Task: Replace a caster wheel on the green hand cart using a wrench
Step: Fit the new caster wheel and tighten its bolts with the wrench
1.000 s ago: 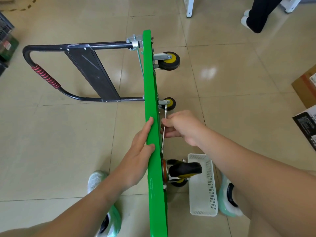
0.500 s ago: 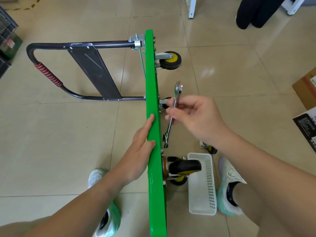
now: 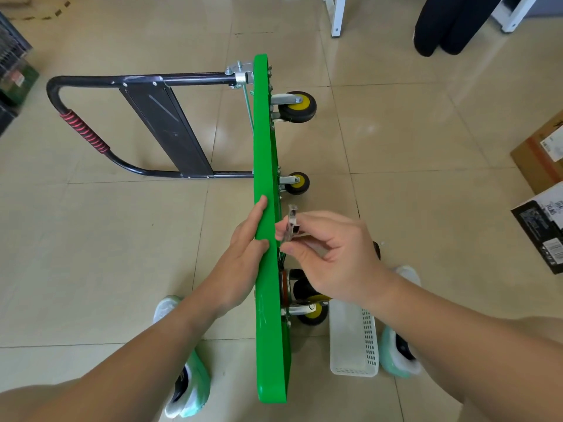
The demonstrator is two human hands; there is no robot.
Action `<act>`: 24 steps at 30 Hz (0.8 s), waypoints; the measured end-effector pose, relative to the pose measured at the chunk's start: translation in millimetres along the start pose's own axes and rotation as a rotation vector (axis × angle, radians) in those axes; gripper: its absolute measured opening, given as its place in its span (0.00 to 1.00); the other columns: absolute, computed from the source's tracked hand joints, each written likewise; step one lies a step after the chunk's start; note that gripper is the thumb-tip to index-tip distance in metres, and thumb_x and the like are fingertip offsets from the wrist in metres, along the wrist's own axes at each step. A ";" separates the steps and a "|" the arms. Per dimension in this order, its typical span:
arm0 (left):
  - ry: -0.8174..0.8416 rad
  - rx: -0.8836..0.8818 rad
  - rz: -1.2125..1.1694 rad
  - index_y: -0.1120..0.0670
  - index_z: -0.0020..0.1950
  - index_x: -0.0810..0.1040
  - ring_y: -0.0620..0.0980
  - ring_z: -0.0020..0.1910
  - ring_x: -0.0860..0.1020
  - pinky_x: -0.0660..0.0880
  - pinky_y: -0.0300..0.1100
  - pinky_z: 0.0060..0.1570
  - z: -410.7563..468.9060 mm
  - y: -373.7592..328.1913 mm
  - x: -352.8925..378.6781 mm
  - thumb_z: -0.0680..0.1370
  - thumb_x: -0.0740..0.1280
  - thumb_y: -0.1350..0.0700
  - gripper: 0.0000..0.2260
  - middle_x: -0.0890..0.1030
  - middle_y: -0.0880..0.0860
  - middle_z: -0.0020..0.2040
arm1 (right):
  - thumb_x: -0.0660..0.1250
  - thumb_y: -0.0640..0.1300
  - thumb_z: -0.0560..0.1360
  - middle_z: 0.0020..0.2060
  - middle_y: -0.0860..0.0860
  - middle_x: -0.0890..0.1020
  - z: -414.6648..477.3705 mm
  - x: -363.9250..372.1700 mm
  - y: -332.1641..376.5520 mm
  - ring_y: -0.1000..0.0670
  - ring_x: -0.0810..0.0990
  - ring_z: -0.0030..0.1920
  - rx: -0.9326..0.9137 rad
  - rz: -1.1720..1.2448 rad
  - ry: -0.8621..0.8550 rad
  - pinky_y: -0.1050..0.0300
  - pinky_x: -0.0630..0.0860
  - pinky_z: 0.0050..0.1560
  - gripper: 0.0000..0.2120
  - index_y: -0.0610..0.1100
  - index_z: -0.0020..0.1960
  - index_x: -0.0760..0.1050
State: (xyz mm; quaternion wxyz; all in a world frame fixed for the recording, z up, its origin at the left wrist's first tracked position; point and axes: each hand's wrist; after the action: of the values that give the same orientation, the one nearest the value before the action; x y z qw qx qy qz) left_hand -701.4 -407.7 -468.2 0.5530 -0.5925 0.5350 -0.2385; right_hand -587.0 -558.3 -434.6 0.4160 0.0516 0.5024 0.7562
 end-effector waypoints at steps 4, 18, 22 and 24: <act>0.019 0.008 0.013 0.30 0.81 0.49 0.18 0.67 0.60 0.60 0.20 0.61 -0.4 -1.2 -2.2 0.79 0.53 0.49 0.32 0.59 0.29 0.74 | 0.75 0.29 0.71 0.44 0.42 0.85 -4.0 -0.3 2.8 0.47 0.85 0.46 -0.130 -0.082 0.023 0.55 0.84 0.47 0.11 0.34 0.52 0.83; 0.023 -0.002 -0.014 0.26 0.80 0.50 0.35 0.77 0.62 0.60 0.46 0.79 -3.1 -3.5 -2.2 0.78 0.53 0.48 0.32 0.59 0.37 0.80 | 0.69 0.30 0.75 0.45 0.44 0.85 -26.8 5.7 -2.4 0.48 0.85 0.45 -0.198 -0.061 0.034 0.55 0.82 0.46 0.06 0.34 0.49 0.83; 0.031 0.007 -0.011 0.32 0.83 0.52 0.39 0.77 0.64 0.63 0.45 0.76 -2.0 -0.1 -2.2 0.79 0.53 0.48 0.32 0.58 0.35 0.80 | 0.70 0.35 0.75 0.44 0.45 0.85 -23.2 11.5 0.0 0.49 0.85 0.43 -0.164 -0.032 0.029 0.55 0.83 0.45 0.06 0.35 0.49 0.84; 0.023 0.023 0.007 0.34 0.83 0.54 0.31 0.75 0.63 0.64 0.37 0.71 -1.5 1.8 -1.9 0.79 0.54 0.48 0.32 0.58 0.30 0.77 | 0.71 0.36 0.75 0.44 0.45 0.86 -19.1 14.2 -1.2 0.49 0.86 0.43 -0.085 -0.026 -0.019 0.51 0.84 0.44 0.06 0.36 0.49 0.84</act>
State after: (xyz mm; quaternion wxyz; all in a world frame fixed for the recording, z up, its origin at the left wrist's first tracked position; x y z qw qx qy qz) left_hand -703.9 -406.3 -468.8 0.5543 -0.5817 0.5405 -0.2494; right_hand -605.0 -562.1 -449.7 0.4322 0.0344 0.4664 0.7710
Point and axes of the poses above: each hand's wrist, its own z-axis towards the middle knuckle, its own x-axis out of the palm, y = z × x
